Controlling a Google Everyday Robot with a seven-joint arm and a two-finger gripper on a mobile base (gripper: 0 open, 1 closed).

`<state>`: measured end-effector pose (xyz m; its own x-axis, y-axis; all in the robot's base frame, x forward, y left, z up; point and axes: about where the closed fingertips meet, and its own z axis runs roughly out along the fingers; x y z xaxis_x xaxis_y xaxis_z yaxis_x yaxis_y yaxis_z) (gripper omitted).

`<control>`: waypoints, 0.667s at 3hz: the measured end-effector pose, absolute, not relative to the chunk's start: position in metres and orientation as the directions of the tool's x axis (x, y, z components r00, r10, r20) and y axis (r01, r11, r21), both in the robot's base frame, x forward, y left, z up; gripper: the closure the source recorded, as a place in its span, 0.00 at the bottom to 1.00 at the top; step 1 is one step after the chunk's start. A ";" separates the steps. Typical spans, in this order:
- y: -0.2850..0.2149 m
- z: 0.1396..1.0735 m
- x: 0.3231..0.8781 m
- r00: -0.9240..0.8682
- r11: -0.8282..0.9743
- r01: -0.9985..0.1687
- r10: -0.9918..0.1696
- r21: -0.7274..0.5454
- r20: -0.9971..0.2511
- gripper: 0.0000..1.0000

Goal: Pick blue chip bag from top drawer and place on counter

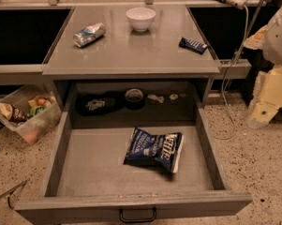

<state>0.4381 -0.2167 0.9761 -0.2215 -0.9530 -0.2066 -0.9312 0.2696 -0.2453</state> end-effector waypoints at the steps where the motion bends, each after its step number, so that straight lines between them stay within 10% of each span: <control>1: -0.215 0.976 0.439 -0.220 0.271 -0.928 -0.953 -0.257 -0.210 0.00; 2: -0.198 0.948 0.434 -0.210 0.276 -0.929 -0.942 -0.246 -0.262 0.00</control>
Offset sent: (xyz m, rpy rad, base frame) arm 0.0053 0.0463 -0.1161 0.1512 -0.0221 0.0083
